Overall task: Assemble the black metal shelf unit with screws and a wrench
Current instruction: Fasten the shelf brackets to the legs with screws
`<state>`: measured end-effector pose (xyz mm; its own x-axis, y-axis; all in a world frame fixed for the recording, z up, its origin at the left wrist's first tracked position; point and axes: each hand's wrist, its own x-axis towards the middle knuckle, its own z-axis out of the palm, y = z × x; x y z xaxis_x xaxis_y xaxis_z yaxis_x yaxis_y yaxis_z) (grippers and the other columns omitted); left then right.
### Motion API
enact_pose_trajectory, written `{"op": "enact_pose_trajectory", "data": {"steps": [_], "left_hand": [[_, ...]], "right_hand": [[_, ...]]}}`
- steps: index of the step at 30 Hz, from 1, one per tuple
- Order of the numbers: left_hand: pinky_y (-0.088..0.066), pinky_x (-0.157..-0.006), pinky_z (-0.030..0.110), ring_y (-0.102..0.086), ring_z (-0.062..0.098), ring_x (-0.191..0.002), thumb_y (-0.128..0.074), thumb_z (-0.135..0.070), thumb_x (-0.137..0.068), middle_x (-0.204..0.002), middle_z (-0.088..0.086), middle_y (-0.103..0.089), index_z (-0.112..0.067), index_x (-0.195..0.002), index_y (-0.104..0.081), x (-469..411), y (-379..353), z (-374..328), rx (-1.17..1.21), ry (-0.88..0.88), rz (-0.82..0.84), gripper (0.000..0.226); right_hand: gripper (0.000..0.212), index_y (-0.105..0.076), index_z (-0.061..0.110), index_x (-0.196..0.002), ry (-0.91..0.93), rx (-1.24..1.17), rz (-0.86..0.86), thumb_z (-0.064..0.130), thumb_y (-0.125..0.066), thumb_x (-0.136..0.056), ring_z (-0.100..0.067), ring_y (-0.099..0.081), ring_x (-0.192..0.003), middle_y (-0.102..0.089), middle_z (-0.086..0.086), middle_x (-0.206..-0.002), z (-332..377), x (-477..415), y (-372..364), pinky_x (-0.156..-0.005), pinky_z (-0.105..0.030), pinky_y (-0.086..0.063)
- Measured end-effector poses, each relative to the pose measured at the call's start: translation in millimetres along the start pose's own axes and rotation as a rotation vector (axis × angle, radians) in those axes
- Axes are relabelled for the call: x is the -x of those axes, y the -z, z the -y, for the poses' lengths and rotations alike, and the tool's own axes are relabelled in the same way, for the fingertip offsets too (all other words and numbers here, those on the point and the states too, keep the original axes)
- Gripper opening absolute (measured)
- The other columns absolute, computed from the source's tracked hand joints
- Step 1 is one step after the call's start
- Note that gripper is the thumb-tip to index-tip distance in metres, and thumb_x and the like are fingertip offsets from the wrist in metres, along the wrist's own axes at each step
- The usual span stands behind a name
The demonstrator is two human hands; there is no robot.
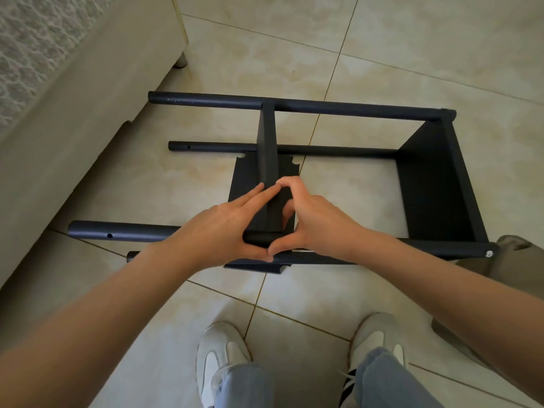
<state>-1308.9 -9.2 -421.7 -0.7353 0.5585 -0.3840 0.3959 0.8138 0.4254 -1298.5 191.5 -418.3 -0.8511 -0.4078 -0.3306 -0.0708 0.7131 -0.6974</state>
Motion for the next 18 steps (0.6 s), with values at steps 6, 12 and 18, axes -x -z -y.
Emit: {"op": "enact_pose_trajectory", "data": {"steps": [6, 12, 18], "left_hand": [[-0.054, -0.097, 0.034, -0.055, 0.019, -0.13, -0.035, -0.095, -0.051, -0.166, -0.018, 0.002, -0.055, -0.153, 0.006, -2.2, -3.0, -0.2, 0.012, 0.014, -0.003, 0.117], [-0.055, -0.095, 0.031, -0.056, 0.016, -0.128, -0.035, -0.09, -0.056, -0.166, -0.019, -0.003, -0.057, -0.152, 0.0, -0.2, -2.8, -1.0, 0.071, 0.006, -0.044, 0.106], [-0.049, -0.077, 0.014, -0.058, 0.014, -0.124, -0.059, -0.083, -0.067, -0.157, -0.032, 0.017, -0.062, -0.145, -0.004, -6.9, -2.9, 1.9, 0.1, 0.012, -0.014, 0.097]], "right_hand": [[0.119, -0.002, 0.033, -0.155, -0.065, -0.189, 0.072, 0.037, -0.085, -0.071, -0.001, -0.066, -0.076, -0.068, 0.007, -0.091, -9.1, -5.9, 6.5, -0.077, -0.019, -0.053], [0.066, -0.035, 0.029, -0.144, -0.148, -0.432, 0.123, 0.032, -0.071, -0.088, -0.009, -0.073, -0.079, -0.076, 0.002, -0.087, -16.0, -17.8, 34.7, -0.069, -0.021, -0.059], [0.031, -0.056, 0.012, -0.123, -0.318, -0.593, -0.071, 0.035, -0.048, -0.103, -0.014, -0.074, -0.078, -0.072, -0.006, -0.097, -15.3, -64.1, 50.2, -0.063, -0.026, -0.06]]}}
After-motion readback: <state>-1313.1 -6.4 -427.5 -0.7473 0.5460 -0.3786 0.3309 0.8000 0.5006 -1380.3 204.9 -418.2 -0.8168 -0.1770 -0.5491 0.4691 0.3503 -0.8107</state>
